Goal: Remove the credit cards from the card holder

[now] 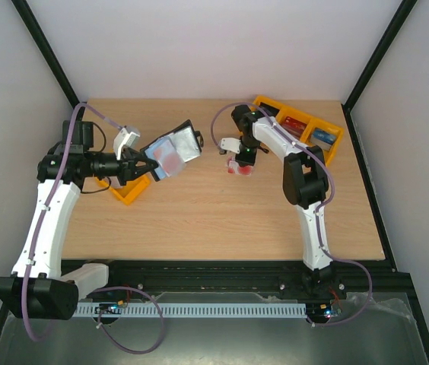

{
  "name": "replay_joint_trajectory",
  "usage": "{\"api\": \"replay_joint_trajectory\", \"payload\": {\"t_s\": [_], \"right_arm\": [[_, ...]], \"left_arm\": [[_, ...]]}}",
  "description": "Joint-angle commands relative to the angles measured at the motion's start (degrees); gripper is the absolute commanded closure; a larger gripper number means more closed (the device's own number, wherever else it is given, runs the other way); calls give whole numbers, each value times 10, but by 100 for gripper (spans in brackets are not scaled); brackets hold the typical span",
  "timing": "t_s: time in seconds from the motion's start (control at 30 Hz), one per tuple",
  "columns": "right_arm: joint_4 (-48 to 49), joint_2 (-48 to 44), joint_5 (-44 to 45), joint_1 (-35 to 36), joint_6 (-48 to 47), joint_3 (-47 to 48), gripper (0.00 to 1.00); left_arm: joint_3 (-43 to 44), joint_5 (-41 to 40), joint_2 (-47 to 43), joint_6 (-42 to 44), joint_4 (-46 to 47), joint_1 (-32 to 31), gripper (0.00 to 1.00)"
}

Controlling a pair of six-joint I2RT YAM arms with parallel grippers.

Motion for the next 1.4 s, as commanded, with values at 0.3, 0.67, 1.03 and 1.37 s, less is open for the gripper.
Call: {"api": "replay_joint_trajectory", "payload": {"t_s": [0.3, 0.67, 1.03, 1.37], "right_arm": [[67, 6, 75, -1, 30, 10, 96], [201, -73, 111, 0, 84, -38, 51], [716, -493, -182, 1, 391, -470, 14], [865, -602, -193, 218, 541, -540, 1]], "left_arm": [[-1, 13, -4, 9, 0, 5, 98], [-5, 15, -8, 11, -1, 7, 98], [-10, 17, -10, 7, 5, 7, 98], [-12, 15, -19, 3, 7, 9, 98]]}}
